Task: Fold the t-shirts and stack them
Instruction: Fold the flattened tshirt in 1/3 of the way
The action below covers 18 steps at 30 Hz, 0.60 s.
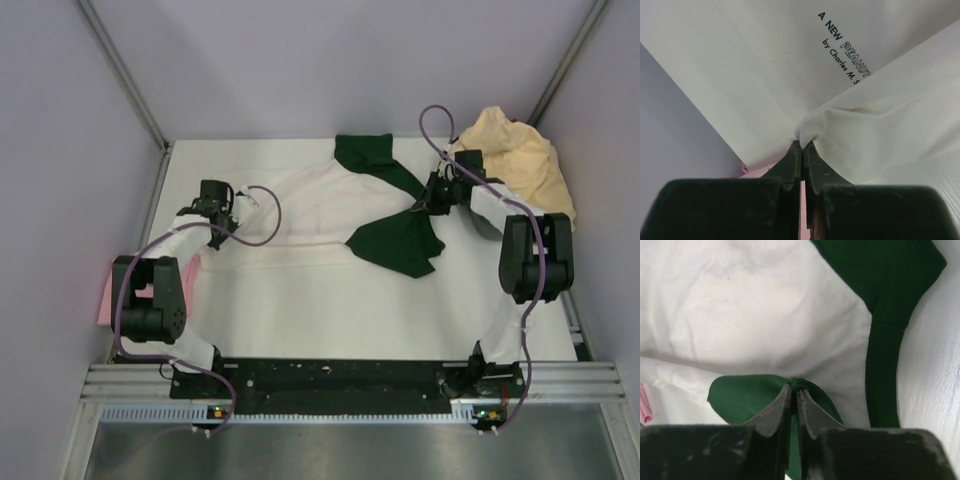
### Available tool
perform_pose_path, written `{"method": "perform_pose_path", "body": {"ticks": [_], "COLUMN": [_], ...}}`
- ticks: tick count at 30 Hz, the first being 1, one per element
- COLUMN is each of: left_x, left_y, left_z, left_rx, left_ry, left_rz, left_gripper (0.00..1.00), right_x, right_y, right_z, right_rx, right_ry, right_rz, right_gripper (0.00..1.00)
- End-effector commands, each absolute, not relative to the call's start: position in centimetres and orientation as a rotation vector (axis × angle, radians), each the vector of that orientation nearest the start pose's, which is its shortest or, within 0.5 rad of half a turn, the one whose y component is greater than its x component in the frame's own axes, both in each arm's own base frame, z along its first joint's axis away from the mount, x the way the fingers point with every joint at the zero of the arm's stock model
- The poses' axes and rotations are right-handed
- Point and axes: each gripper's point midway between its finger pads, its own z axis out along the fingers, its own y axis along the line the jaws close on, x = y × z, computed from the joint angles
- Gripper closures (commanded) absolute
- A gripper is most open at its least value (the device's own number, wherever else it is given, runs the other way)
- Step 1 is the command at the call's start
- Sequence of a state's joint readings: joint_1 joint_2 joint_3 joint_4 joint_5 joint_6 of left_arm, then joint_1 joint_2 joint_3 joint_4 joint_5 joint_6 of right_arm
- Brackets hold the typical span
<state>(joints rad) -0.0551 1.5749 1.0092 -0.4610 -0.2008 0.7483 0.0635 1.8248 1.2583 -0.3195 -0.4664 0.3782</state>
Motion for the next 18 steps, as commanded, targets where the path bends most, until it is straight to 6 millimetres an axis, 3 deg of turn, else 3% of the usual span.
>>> {"method": "perform_pose_path", "body": {"ticks": [1,3,5,7,9,11,15,18], "left_x": [38.5,38.8,39.0,38.9,38.8,38.7,38.5,38.4], "left_y": [4.3,4.2,4.1,4.0,3.9,3.7,3.6,3.7], "left_z": [8.3,7.9,7.5,7.2,7.1,7.1,6.9,7.0], "left_rx": [0.904,0.902,0.9,0.9,0.899,0.898,0.894,0.893], "left_ry": [2.436,2.444,2.454,2.464,2.468,2.47,2.483,2.49], "left_rz": [0.503,0.491,0.48,0.472,0.461,0.445,0.435,0.434], "left_gripper": [1.0,1.0,1.0,1.0,1.0,1.0,1.0,1.0], "right_x": [45.7,46.1,45.8,44.2,41.4,37.6,30.5,28.0], "right_y": [11.0,10.2,8.9,7.6,6.2,5.3,6.8,8.2], "right_z": [9.1,9.7,10.9,12.1,12.5,11.6,8.6,7.1], "right_rx": [0.149,0.144,0.125,0.121,0.14,0.183,0.227,0.225], "right_ry": [2.45,2.467,2.481,2.491,2.51,2.558,2.657,2.689], "right_rz": [0.659,0.585,0.478,0.386,0.287,0.229,0.28,0.306], "right_gripper": [0.85,0.66,0.57,0.51,0.48,0.47,0.46,0.45]}}
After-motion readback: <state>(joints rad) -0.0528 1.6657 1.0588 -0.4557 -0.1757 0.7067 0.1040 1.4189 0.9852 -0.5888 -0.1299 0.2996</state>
